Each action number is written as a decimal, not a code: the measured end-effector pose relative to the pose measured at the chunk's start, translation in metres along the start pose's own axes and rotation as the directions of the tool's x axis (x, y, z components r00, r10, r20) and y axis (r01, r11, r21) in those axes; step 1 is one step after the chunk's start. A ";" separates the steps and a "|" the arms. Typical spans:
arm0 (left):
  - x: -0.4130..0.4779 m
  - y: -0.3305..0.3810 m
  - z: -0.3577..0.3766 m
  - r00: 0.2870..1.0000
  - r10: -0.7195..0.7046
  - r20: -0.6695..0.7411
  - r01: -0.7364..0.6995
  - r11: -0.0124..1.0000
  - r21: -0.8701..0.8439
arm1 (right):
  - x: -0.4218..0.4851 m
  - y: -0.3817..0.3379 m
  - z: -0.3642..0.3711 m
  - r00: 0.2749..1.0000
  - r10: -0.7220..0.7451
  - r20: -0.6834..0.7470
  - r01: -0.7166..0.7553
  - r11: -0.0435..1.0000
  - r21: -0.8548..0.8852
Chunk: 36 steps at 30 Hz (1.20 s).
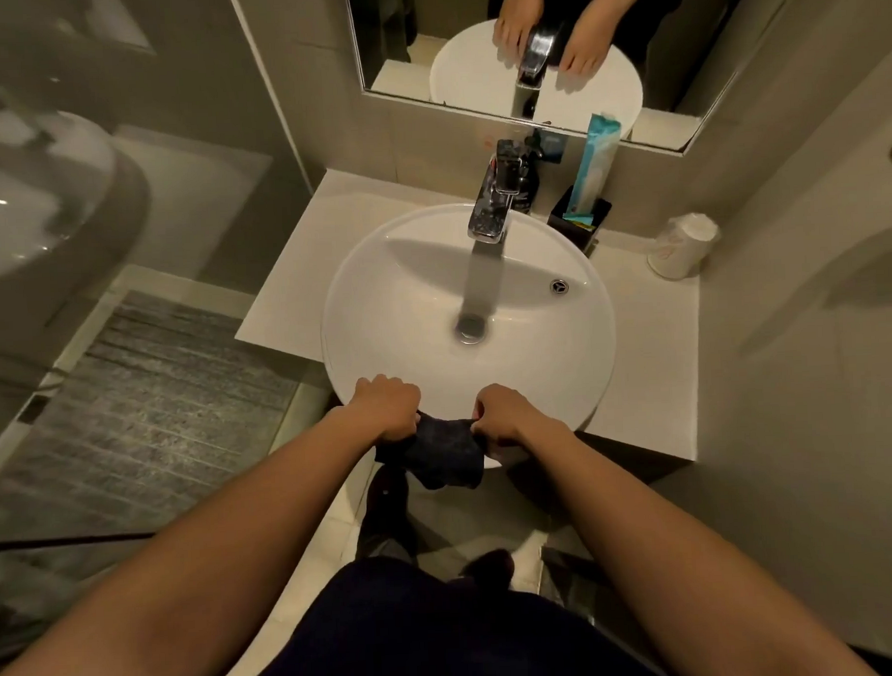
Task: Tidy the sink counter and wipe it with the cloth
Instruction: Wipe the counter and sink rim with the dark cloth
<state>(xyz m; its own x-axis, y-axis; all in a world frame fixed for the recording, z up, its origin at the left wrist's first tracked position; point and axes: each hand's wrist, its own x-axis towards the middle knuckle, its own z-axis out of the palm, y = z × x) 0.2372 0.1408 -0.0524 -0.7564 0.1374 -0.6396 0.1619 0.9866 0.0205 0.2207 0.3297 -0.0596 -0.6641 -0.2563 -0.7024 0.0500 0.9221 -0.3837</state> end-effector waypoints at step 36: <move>-0.042 -0.219 -0.080 0.753 -0.366 -0.547 -0.322 0.519 -0.791 | 0.035 -0.201 -0.094 0.898 -0.341 -0.279 0.439 0.636 0.634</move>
<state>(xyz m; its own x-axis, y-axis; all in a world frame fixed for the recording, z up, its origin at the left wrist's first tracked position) 0.1824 -0.0744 0.0317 -0.9755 -0.2090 -0.0689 -0.1735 0.5379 0.8249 0.1177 0.1623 0.0494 -0.8214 -0.4634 -0.3324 0.2135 0.2906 -0.9327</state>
